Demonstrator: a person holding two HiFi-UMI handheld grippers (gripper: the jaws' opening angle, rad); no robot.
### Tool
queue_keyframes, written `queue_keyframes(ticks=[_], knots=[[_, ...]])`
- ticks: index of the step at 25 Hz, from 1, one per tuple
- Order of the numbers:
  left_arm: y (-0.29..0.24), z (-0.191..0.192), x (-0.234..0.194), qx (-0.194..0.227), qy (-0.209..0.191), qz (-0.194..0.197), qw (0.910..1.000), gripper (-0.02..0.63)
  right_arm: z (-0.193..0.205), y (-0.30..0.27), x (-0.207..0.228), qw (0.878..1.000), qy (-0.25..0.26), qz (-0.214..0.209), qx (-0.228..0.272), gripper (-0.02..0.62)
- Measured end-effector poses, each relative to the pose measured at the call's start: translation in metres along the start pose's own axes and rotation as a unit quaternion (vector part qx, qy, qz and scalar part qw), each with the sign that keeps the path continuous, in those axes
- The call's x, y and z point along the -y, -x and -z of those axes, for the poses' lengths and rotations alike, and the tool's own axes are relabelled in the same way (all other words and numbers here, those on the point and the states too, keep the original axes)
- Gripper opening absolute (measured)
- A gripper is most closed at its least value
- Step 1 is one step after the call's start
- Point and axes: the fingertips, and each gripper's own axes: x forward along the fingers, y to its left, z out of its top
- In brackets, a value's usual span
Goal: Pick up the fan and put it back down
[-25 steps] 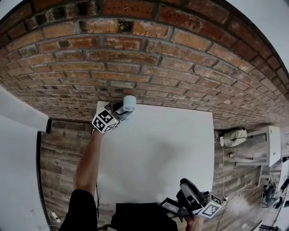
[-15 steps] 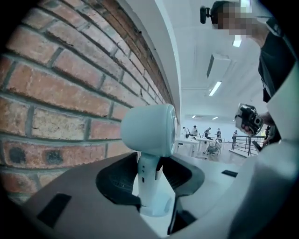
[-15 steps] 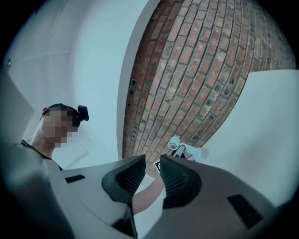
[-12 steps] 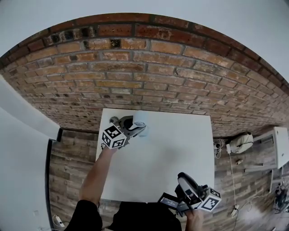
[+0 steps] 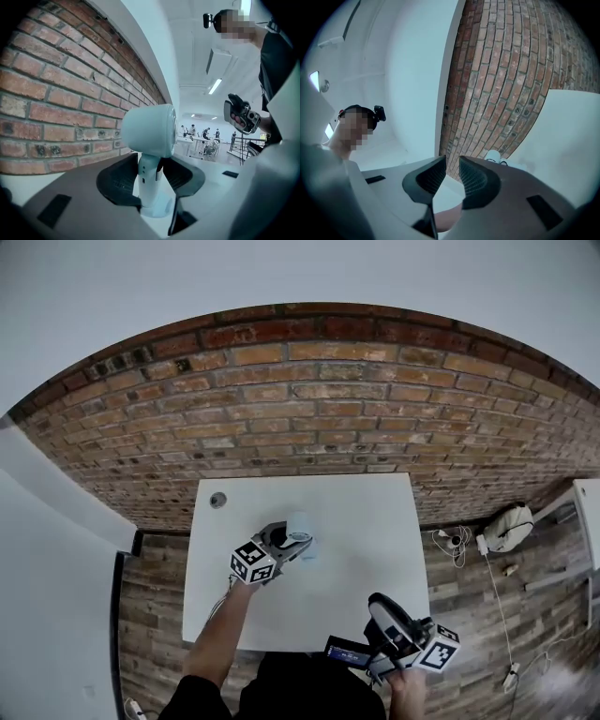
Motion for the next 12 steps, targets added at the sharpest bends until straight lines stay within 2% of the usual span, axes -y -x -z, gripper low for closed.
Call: queue_keyframes(ticks=[4,12], knots=[[-0.013,0.029,0.009,-0.016,-0.001,-0.009,0.9998,0.178,0.0,0.012,0.002,1.0,-0.009,0.004,0.005,0.083],[-0.016,0.069,-0.008,-0.04,-0.018,-0.014,0.9989,0.178,0.008,0.003,0.019,0.999,-0.018,0.043,-0.001,0.083]])
